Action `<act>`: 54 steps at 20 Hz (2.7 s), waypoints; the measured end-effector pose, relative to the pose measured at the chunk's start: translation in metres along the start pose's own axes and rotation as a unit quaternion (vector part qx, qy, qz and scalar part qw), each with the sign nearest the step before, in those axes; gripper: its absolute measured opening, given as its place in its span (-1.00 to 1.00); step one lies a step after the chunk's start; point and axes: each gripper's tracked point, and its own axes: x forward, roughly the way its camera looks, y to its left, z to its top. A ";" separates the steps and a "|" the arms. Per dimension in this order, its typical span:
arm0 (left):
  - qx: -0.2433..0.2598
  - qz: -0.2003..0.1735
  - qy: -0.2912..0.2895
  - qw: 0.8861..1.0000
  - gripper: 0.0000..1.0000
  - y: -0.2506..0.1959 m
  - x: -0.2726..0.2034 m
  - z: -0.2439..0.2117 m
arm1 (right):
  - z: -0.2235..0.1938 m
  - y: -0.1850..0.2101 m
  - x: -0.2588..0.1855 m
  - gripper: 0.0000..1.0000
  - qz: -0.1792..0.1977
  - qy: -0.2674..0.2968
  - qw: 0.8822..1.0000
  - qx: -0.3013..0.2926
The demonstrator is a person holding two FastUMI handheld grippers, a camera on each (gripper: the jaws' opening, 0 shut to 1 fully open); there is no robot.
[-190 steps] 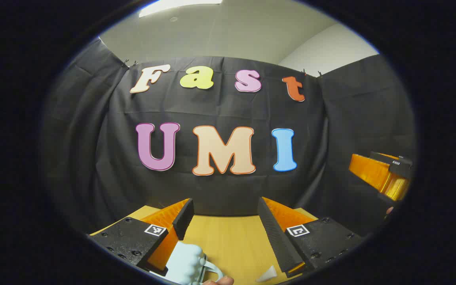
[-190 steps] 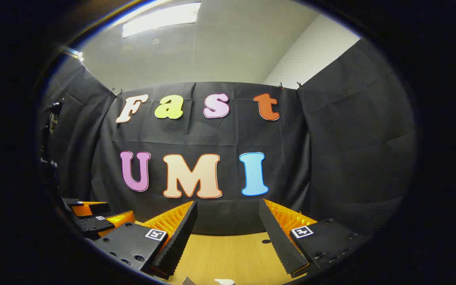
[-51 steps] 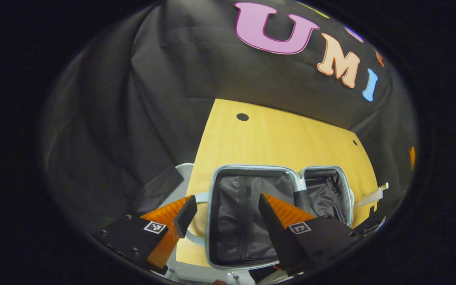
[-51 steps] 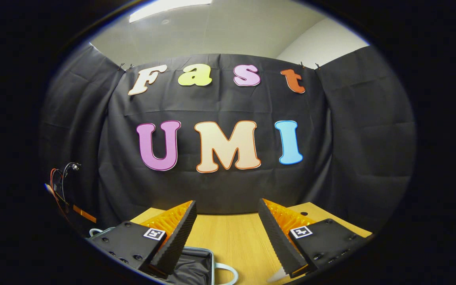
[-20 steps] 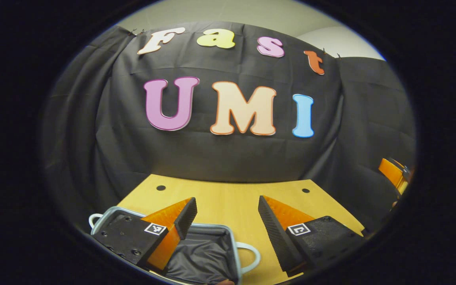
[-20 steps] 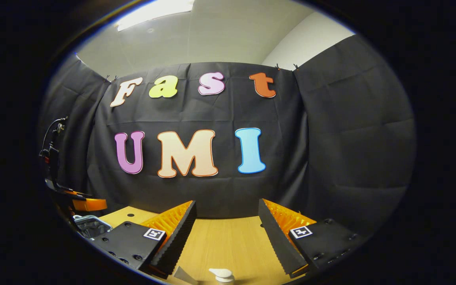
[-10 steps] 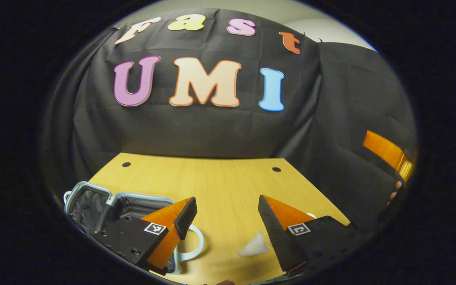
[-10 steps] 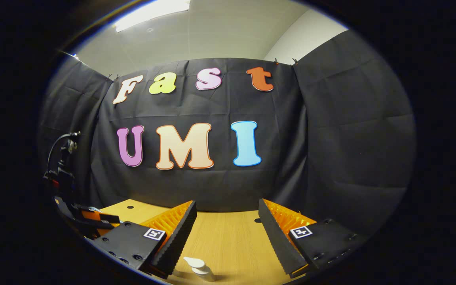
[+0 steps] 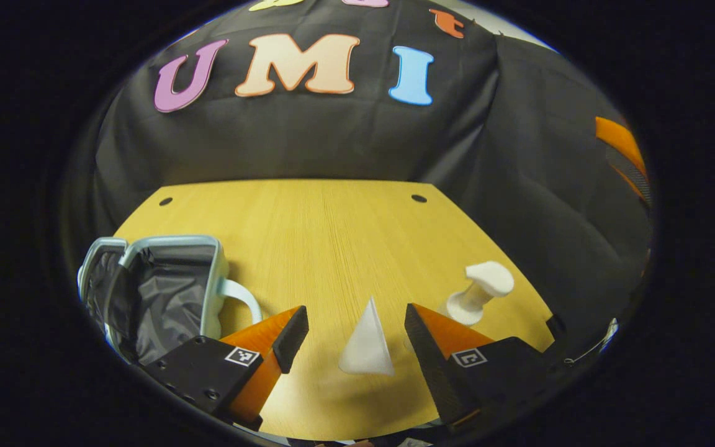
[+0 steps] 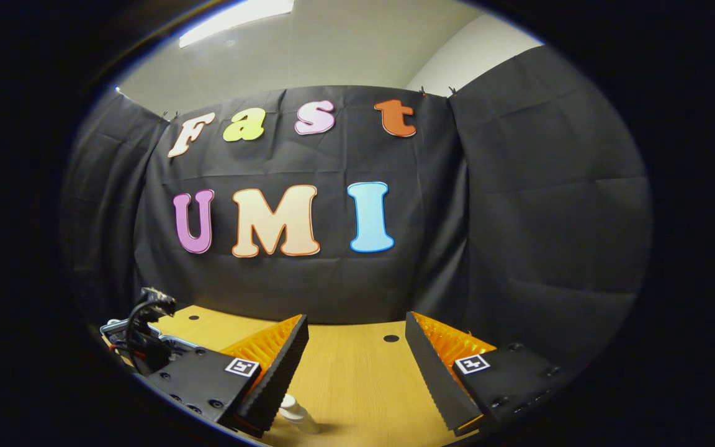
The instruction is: First open the suitcase, pack the skin care products into it, and then close the suitcase.
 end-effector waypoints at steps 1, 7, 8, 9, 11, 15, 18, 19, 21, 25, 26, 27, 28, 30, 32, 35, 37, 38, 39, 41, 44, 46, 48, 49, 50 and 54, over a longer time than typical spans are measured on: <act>-0.003 -0.001 0.009 1.000 0.92 0.000 0.004 -0.010 | -0.002 0.000 0.000 0.96 0.000 0.003 1.000 -0.003; 0.002 0.009 0.036 0.999 0.00 0.004 0.018 -0.034 | -0.009 0.010 -0.004 0.96 0.011 0.011 1.000 -0.016; 0.004 0.006 0.034 0.999 -0.29 0.005 0.016 -0.032 | -0.010 0.013 -0.003 0.96 0.016 0.011 1.000 -0.019; -0.004 0.008 0.022 1.000 -0.32 0.006 0.016 -0.027 | -0.010 0.018 -0.003 0.96 0.021 0.011 1.000 -0.020; -0.014 0.003 0.024 1.000 -0.49 0.007 0.009 -0.020 | -0.011 0.029 -0.002 0.96 0.036 0.008 0.999 -0.020; 0.000 0.018 -0.003 1.000 -0.48 0.020 -0.019 0.018 | -0.029 0.059 0.008 0.96 0.075 0.016 0.997 -0.007; 0.002 0.031 -0.040 0.999 -0.49 0.034 -0.047 0.054 | -0.063 0.080 0.016 0.96 0.100 0.045 0.994 -0.005; 0.001 0.034 -0.052 0.998 -0.49 0.038 -0.058 0.066 | -0.075 0.086 0.018 0.96 0.107 0.059 0.993 -0.008; -0.001 0.043 -0.073 0.996 -0.49 0.049 -0.076 0.085 | -0.103 0.099 0.019 0.97 0.125 0.083 0.989 -0.011; -0.005 0.071 -0.110 0.991 -0.50 0.076 -0.111 0.114 | -0.162 0.114 0.021 0.97 0.141 0.120 0.982 -0.035; -0.005 0.078 -0.116 0.990 -0.49 0.083 -0.118 0.118 | -0.179 0.115 0.020 0.97 0.142 0.130 0.980 -0.044; -0.007 0.089 -0.118 0.989 -0.49 0.091 -0.125 0.120 | -0.196 0.115 0.020 0.97 0.143 0.144 0.978 -0.053; -0.007 0.097 -0.117 0.988 -0.50 0.105 -0.130 0.122 | -0.216 0.116 0.019 0.96 0.145 0.160 0.974 -0.061; -0.008 0.113 -0.116 0.987 -0.50 0.121 -0.139 0.122 | -0.247 0.115 0.018 0.99 0.146 0.192 0.968 -0.070; -0.009 0.128 -0.110 0.986 -0.50 0.140 -0.146 0.121 | -0.267 0.114 0.014 0.97 0.147 0.213 0.963 -0.073; -0.013 0.141 -0.099 0.985 -0.49 0.156 -0.148 0.111 | -0.271 0.107 0.010 0.70 0.126 0.230 0.963 -0.070; -0.019 0.151 -0.086 0.985 -0.49 0.178 -0.150 0.104 | -0.276 0.111 0.013 0.17 0.121 0.248 0.960 -0.055; -0.018 0.155 -0.079 0.985 -0.49 0.190 -0.150 0.100 | -0.268 0.116 0.015 0.15 0.119 0.245 0.961 -0.049; -0.018 0.163 -0.063 0.984 -0.49 0.203 -0.148 0.092 | -0.256 0.122 0.016 0.17 0.120 0.240 0.962 -0.046; -0.014 0.178 -0.030 0.983 -0.50 0.232 -0.144 0.073 | -0.235 0.136 0.016 0.17 0.123 0.228 0.965 -0.040; -0.018 0.176 0.032 0.984 -0.49 0.258 -0.129 0.039 | -0.198 0.173 0.008 0.17 0.142 0.212 0.967 -0.014; -0.028 0.168 0.072 0.983 -0.49 0.269 -0.116 0.015 | -0.178 0.198 0.002 0.17 0.155 0.201 0.967 0.002; -0.034 0.158 0.109 0.981 -0.44 0.278 -0.103 -0.009 | -0.160 0.221 -0.007 0.14 0.167 0.193 0.967 0.017; -0.034 0.154 0.124 0.980 -0.48 0.283 -0.097 -0.020 | -0.154 0.234 -0.011 0.17 0.172 0.193 0.966 0.020; -0.034 0.149 0.137 0.979 -0.48 0.286 -0.091 -0.028 | -0.150 0.242 -0.016 0.17 0.175 0.192 0.966 0.017; -0.041 0.126 0.151 0.980 -0.48 0.293 -0.071 -0.043 | -0.140 0.293 -0.037 0.17 0.219 0.197 0.955 0.032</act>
